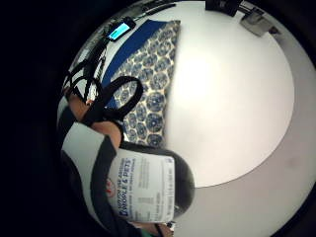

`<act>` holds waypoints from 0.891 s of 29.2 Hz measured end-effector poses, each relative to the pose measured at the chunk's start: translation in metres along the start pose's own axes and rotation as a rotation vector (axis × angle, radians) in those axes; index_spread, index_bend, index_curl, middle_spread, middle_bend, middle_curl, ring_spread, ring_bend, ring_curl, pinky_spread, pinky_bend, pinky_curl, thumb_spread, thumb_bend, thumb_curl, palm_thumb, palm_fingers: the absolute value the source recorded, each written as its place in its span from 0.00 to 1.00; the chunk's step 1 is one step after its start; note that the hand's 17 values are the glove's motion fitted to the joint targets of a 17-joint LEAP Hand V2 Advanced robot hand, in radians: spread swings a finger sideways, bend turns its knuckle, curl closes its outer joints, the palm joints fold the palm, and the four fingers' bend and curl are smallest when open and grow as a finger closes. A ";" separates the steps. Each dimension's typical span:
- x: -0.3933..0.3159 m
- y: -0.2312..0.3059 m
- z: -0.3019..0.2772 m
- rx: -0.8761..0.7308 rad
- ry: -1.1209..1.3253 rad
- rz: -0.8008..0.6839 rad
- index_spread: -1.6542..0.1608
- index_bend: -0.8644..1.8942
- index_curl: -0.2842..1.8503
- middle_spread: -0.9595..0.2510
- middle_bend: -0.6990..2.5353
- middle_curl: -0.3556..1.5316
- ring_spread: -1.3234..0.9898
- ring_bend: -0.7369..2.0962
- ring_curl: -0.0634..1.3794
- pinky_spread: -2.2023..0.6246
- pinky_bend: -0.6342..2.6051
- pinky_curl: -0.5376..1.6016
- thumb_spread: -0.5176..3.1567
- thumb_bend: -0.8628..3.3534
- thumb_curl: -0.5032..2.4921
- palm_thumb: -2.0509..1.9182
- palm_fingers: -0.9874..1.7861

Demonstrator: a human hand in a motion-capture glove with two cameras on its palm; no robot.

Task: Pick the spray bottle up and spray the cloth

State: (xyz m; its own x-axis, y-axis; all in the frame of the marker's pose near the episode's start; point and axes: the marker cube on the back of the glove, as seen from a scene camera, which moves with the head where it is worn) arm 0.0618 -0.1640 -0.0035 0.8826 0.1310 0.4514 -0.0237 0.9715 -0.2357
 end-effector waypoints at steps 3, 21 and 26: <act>0.001 0.005 -0.009 0.038 -0.032 0.000 0.80 0.36 0.30 0.70 0.37 0.45 0.52 0.50 0.35 0.76 0.30 0.43 0.35 0.20 0.38 0.74 0.80; -0.079 -0.024 -0.065 0.424 -0.384 -0.285 0.79 0.37 0.31 0.70 0.37 0.45 0.52 0.50 0.34 0.77 0.30 0.43 0.35 0.20 0.39 0.74 0.79; -0.093 -0.047 -0.033 0.400 -0.465 -0.290 0.79 0.36 0.31 0.70 0.37 0.45 0.52 0.49 0.34 0.77 0.30 0.43 0.35 0.20 0.39 0.74 0.79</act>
State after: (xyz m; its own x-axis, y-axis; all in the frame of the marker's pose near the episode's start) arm -0.0039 -0.2282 -0.0633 0.5877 -0.1617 0.7928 -0.0670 0.9668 0.2468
